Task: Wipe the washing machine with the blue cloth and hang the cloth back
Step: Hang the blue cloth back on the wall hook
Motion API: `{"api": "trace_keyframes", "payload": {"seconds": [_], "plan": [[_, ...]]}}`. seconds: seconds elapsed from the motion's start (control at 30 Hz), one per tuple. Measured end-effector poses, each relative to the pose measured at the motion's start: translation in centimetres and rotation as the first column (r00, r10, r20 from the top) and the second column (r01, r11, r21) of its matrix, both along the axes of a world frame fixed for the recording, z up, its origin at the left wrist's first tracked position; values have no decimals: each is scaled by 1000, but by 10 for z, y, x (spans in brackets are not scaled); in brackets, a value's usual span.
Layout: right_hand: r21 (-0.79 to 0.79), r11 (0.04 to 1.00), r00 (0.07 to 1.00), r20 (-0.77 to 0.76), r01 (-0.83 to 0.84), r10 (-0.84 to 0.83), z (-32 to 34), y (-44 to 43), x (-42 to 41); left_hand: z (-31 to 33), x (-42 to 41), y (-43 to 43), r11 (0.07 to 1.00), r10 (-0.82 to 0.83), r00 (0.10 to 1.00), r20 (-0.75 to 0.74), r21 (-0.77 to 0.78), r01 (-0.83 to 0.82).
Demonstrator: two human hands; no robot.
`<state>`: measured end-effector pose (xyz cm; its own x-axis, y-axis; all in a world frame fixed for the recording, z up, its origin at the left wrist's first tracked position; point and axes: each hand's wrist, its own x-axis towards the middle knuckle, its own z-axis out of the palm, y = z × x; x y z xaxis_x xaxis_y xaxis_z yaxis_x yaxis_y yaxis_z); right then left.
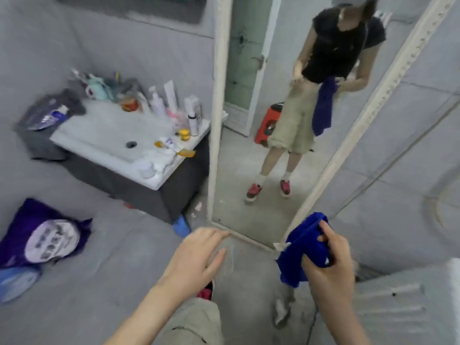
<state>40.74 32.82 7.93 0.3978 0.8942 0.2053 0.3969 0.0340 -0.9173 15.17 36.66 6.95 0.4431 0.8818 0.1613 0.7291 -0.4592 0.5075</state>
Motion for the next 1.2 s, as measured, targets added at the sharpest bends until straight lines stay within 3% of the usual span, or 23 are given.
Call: {"api": "trace_keyframes", "payload": {"seconds": [0.13, 0.23, 0.5, 0.73, 0.9, 1.0, 1.2], "plan": [[-116, 956, 962, -56, -271, 266, 0, -6, -69, 3, -79, -64, 967, 256, 965, -50, 6, -256], [-91, 904, 906, -116, -417, 406, 10, -6, -137, 11, -132, -104, 901, 432, 901, -42, 55, -429], [-73, 641, 645, -91, -764, 759, 11, -36, -344, 4, -272, -223, 608, 794, 608, 5, 11, -794], [-55, 491, 494, -70, -869, 866, 7, -61, -525, -1, -423, -317, 401, 912, 399, -90, 1, -916], [40, 424, 421, -79, -905, 904, 29, -56, -628, 17, -514, -323, 290, 957, 290, -17, 29, -957], [61, 379, 377, -35, -923, 925, 37, -44, -678, 21, -555, -301, 261, 964, 264, 42, 61, -963], [39, 252, 254, 76, -967, 964, 27, 17, -770, 12, -621, -223, 284, 945, 298, 135, 111, -952]]}}
